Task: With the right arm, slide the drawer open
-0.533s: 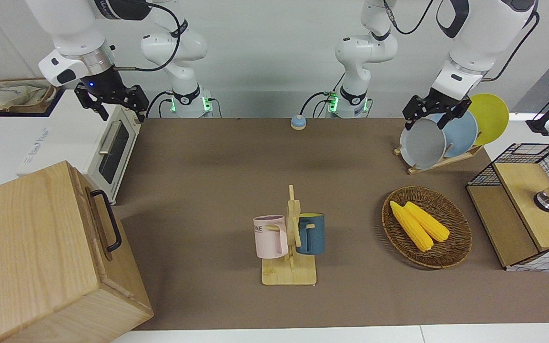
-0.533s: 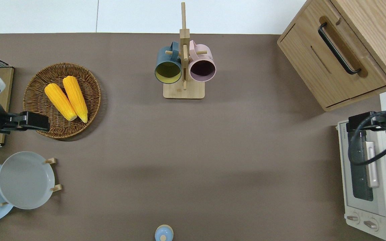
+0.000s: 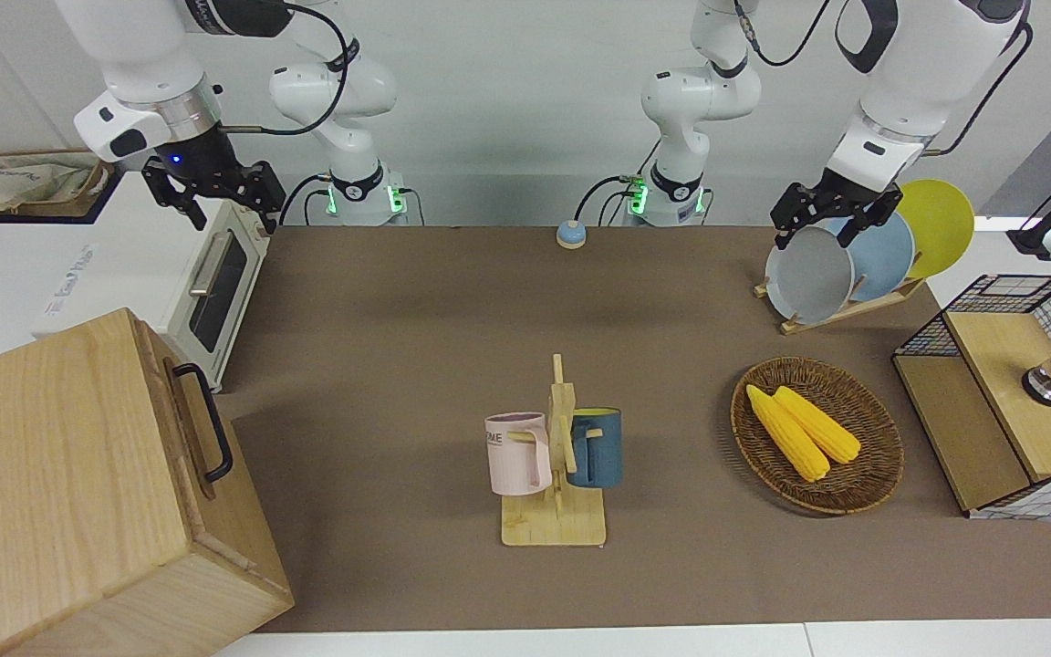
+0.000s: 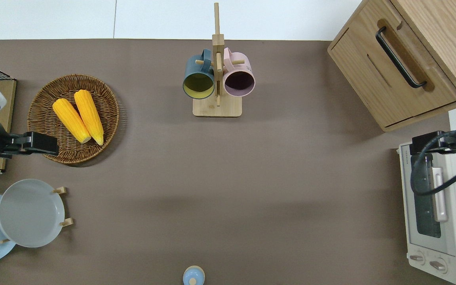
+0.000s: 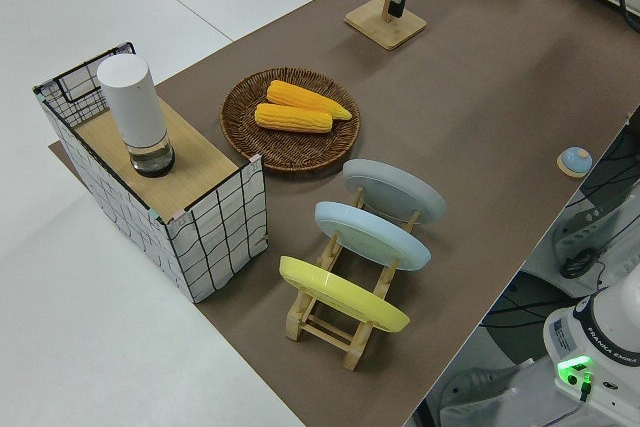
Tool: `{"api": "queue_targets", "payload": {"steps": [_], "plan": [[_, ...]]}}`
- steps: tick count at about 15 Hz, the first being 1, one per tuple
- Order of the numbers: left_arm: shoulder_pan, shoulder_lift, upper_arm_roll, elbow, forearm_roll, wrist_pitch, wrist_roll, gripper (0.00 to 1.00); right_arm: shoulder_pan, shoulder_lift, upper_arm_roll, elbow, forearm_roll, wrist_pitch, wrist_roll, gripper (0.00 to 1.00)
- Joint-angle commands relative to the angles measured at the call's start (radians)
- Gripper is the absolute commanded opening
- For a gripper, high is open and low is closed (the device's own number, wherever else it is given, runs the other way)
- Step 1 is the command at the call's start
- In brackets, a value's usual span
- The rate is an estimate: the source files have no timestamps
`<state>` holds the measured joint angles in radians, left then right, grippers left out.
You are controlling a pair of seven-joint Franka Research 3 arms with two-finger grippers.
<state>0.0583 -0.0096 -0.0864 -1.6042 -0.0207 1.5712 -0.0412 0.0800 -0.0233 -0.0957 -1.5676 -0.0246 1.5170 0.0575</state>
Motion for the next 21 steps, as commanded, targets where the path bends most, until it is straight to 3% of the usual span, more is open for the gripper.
{"api": "queue_targets", "payload": {"steps": [1, 14, 16, 21], "plan": [[-0.005, -0.010, 0.005, -0.005, 0.012, -0.013, 0.009, 1.00, -0.009, 0.008, 0.008, 0.012, -0.003, 0.009, 0.005, 0.990], [-0.006, -0.010, 0.004, -0.005, 0.012, -0.013, 0.008, 1.00, -0.003, 0.023, 0.010, 0.014, -0.012, 0.009, 0.008, 0.985], [-0.005, -0.010, 0.005, -0.005, 0.012, -0.013, 0.009, 1.00, 0.000, 0.043, 0.013, 0.038, -0.023, 0.009, 0.010, 0.985], [-0.005, -0.010, 0.004, -0.005, 0.012, -0.014, 0.008, 1.00, 0.082, 0.083, 0.011, 0.061, -0.222, 0.009, 0.007, 0.987]]}}
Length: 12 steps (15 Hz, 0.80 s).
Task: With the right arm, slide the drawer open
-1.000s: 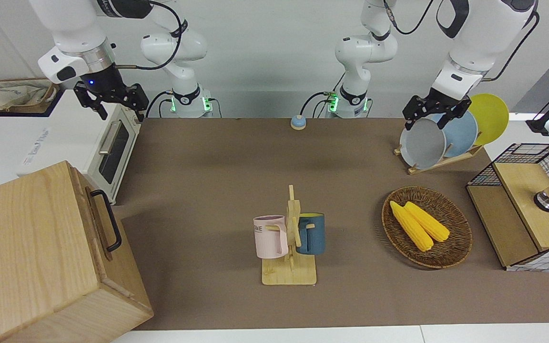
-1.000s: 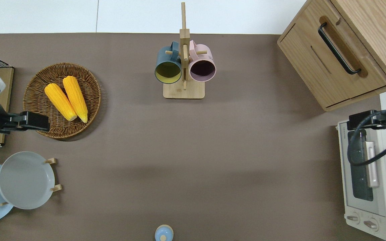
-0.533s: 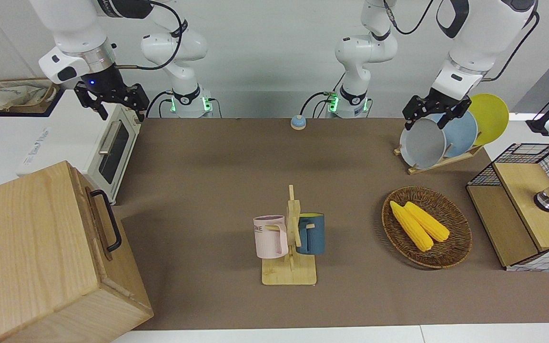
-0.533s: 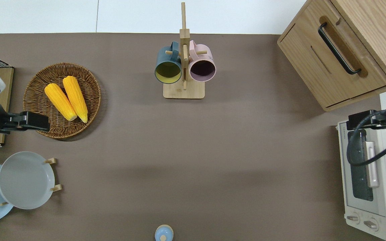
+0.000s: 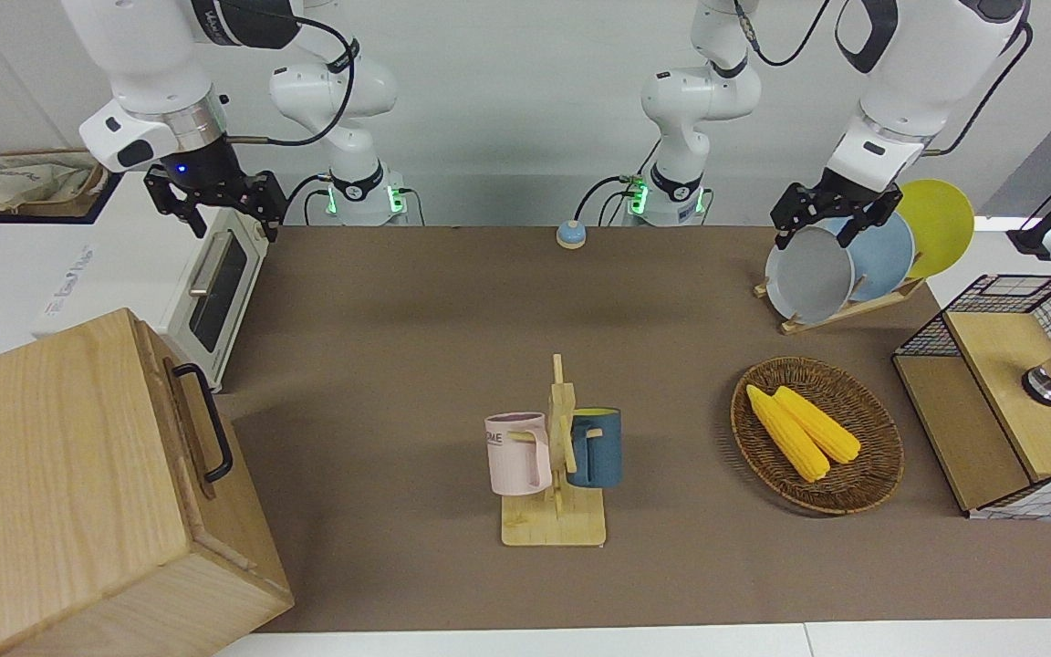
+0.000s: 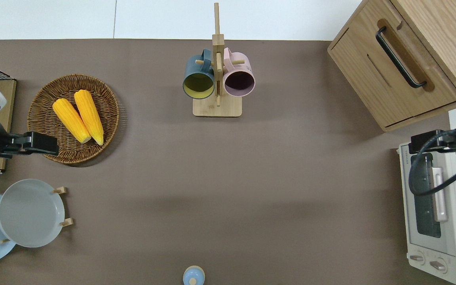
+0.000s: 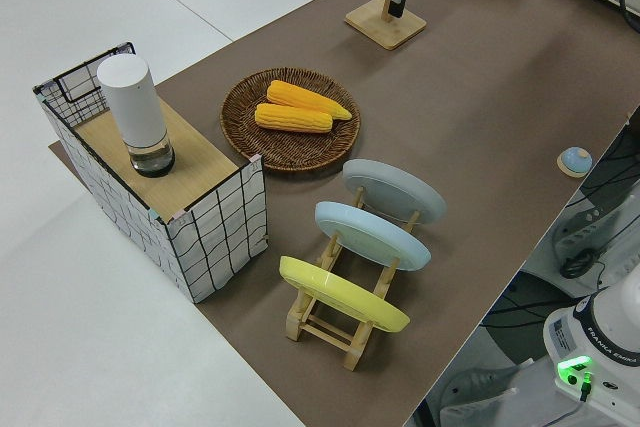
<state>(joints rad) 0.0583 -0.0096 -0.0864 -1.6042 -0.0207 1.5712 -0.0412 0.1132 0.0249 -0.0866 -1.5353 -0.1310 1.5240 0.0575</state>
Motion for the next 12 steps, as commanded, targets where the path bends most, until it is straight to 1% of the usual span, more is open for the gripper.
{"api": "queue_targets", "payload": {"steps": [1, 2, 3, 5, 7, 8, 9, 11, 12], "plan": [[-0.005, -0.010, 0.004, -0.005, 0.012, -0.013, 0.007, 1.00, 0.068, 0.043, 0.004, 0.029, -0.177, 0.004, 0.007, 0.985], [-0.005, -0.010, 0.004, -0.005, 0.012, -0.013, 0.009, 1.00, 0.083, 0.044, 0.004, 0.029, -0.226, 0.004, 0.008, 0.987], [-0.006, -0.010, 0.005, -0.005, 0.012, -0.013, 0.009, 1.00, 0.091, 0.050, 0.016, 0.027, -0.264, 0.005, 0.011, 0.987], [-0.006, -0.010, 0.005, -0.005, 0.012, -0.013, 0.009, 1.00, 0.077, 0.064, 0.054, 0.027, -0.335, 0.015, 0.015, 0.987], [-0.005, -0.010, 0.005, -0.005, 0.012, -0.013, 0.009, 1.00, 0.086, 0.092, 0.091, 0.024, -0.485, 0.015, 0.021, 0.987], [-0.005, -0.010, 0.004, -0.005, 0.012, -0.013, 0.009, 1.00, 0.082, 0.101, 0.119, 0.020, -0.546, 0.015, 0.021, 0.987], [-0.005, -0.010, 0.005, -0.005, 0.012, -0.014, 0.009, 1.00, 0.079, 0.113, 0.137, 0.020, -0.588, 0.016, 0.022, 0.987], [-0.005, -0.010, 0.004, -0.005, 0.012, -0.014, 0.007, 1.00, 0.095, 0.138, 0.146, 0.015, -0.675, 0.016, 0.047, 0.987], [-0.005, -0.012, 0.004, -0.005, 0.012, -0.013, 0.009, 1.00, 0.095, 0.150, 0.163, 0.011, -0.721, 0.016, 0.063, 0.987]]}}
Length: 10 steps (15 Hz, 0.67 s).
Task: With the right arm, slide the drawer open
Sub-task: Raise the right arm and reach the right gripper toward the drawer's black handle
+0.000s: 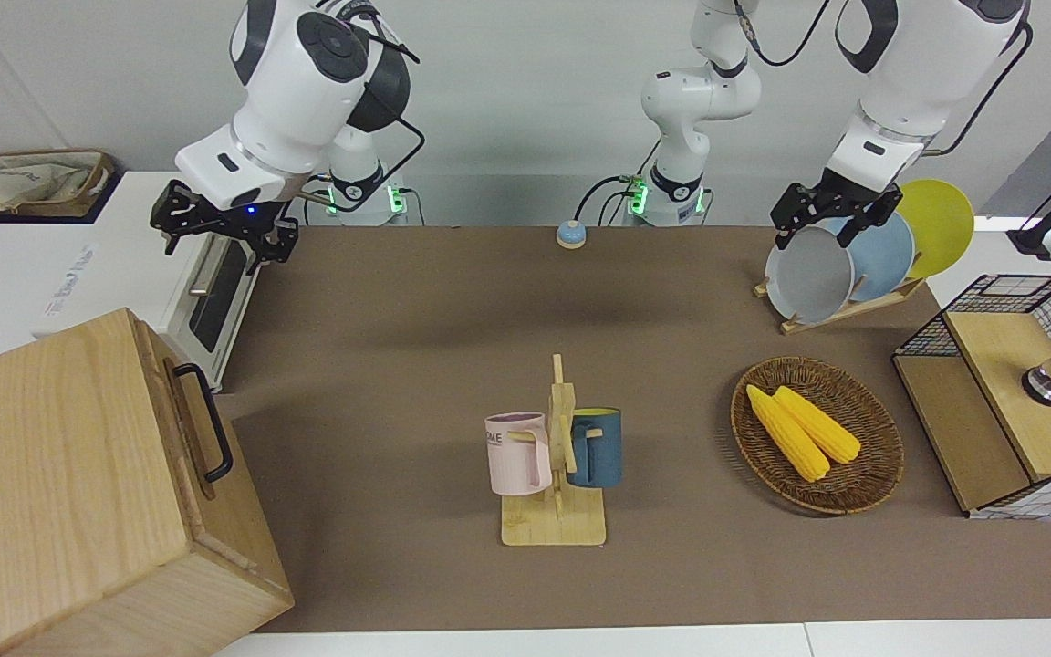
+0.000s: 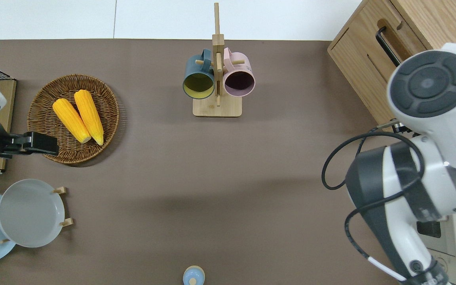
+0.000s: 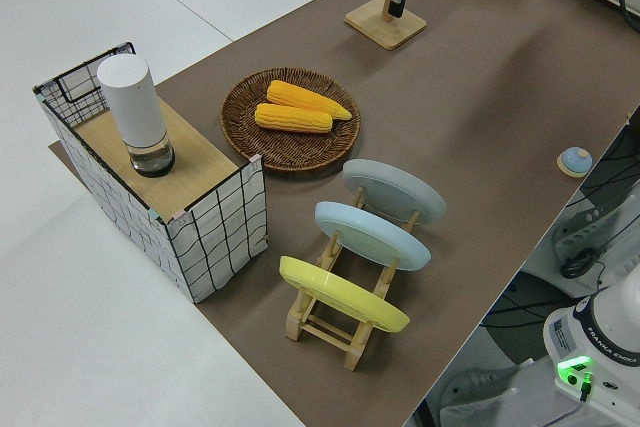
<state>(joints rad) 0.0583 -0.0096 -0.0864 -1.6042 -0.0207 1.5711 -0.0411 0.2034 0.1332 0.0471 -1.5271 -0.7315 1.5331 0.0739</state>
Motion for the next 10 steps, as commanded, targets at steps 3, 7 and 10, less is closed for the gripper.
{"api": "queue_targets", "payload": {"steps": [3, 7, 10], "plan": [[-0.005, -0.010, 0.005, -0.005, 0.010, -0.013, 0.009, 1.00, -0.007, 0.065, 0.082, -0.028, -0.248, 0.030, 0.096, 0.987], [-0.005, -0.010, 0.005, -0.005, 0.012, -0.014, 0.009, 1.00, 0.007, 0.109, 0.083, -0.056, -0.331, 0.054, 0.194, 0.987], [-0.005, -0.010, 0.004, -0.005, 0.012, -0.013, 0.009, 1.00, 0.004, 0.123, 0.099, -0.094, -0.429, 0.113, 0.244, 0.987]]}}
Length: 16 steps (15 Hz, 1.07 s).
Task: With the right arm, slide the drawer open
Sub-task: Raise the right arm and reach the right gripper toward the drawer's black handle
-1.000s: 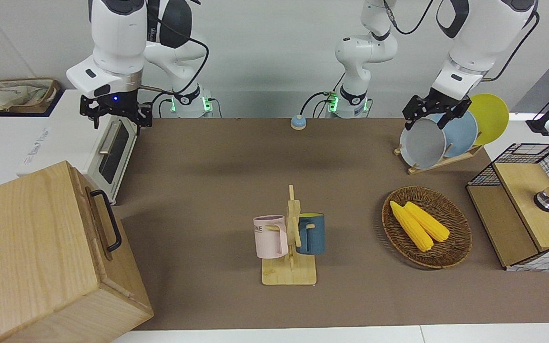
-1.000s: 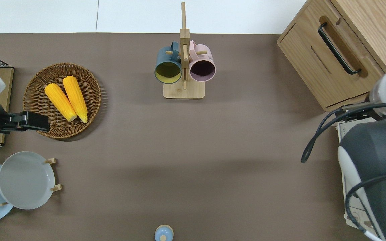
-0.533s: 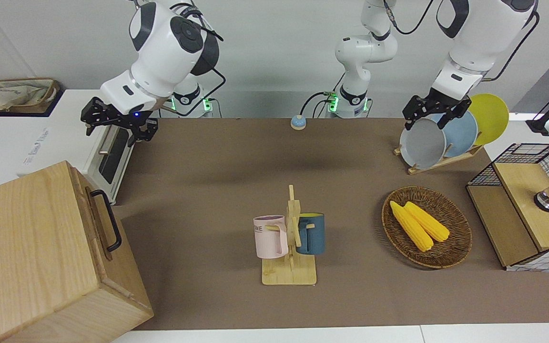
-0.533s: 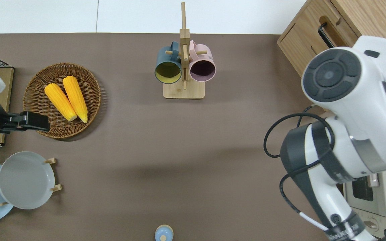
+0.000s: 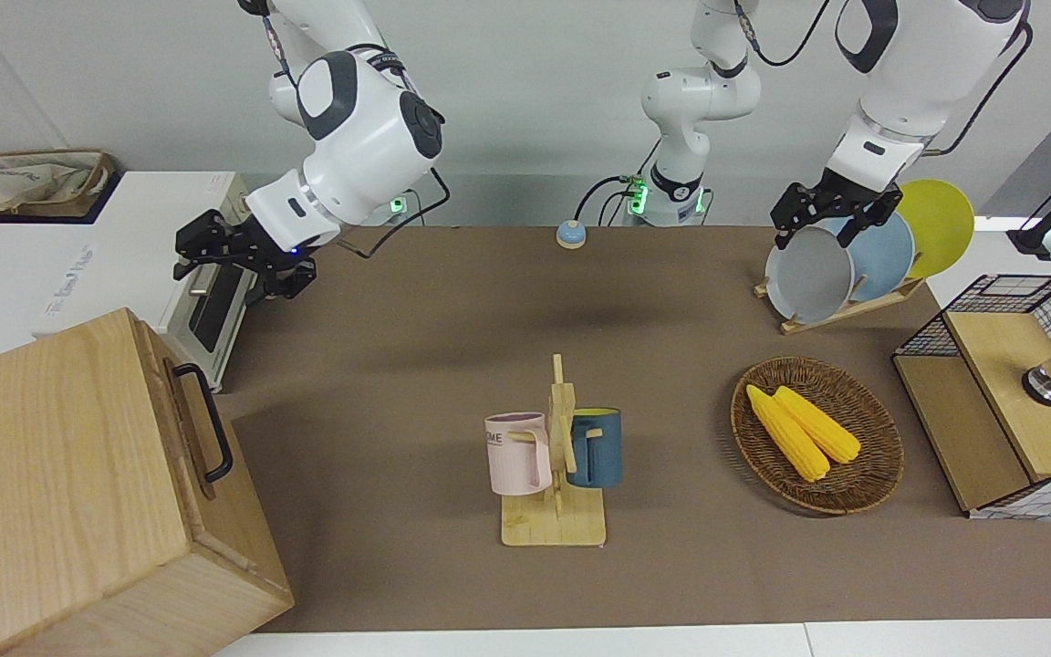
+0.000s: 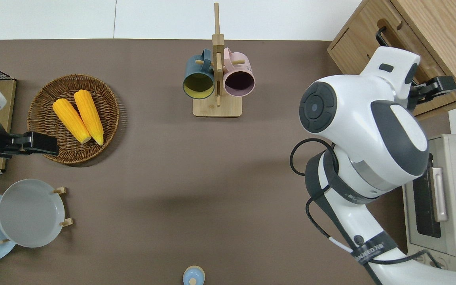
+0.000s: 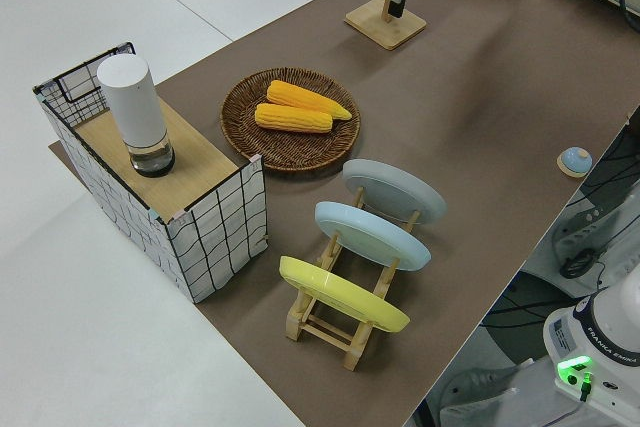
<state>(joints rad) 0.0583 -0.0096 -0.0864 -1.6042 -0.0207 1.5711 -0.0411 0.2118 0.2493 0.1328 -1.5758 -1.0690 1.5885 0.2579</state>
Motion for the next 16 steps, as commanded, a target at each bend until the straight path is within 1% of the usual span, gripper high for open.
{"api": "queue_targets", "payload": {"steps": [1, 4, 5, 9, 14, 16], "plan": [[-0.006, -0.010, 0.004, -0.005, 0.010, -0.013, 0.009, 1.00, -0.011, 0.014, 0.013, -0.049, -0.118, 0.088, 0.064, 0.987], [-0.006, -0.010, 0.005, -0.005, 0.012, -0.013, 0.009, 1.00, -0.025, 0.039, 0.013, -0.049, -0.210, 0.155, 0.064, 0.987], [-0.005, -0.010, 0.005, -0.005, 0.012, -0.014, 0.007, 1.00, -0.026, 0.045, 0.013, -0.049, -0.238, 0.168, 0.066, 0.987], [-0.005, -0.010, 0.005, -0.005, 0.012, -0.013, 0.007, 1.00, -0.029, 0.097, 0.013, -0.047, -0.363, 0.228, 0.079, 0.987], [-0.005, -0.010, 0.004, -0.005, 0.012, -0.013, 0.007, 1.00, -0.029, 0.162, 0.011, -0.047, -0.500, 0.225, 0.155, 0.985], [-0.005, -0.010, 0.005, -0.005, 0.012, -0.014, 0.009, 1.00, -0.028, 0.185, 0.007, -0.046, -0.537, 0.219, 0.191, 0.985]]}}
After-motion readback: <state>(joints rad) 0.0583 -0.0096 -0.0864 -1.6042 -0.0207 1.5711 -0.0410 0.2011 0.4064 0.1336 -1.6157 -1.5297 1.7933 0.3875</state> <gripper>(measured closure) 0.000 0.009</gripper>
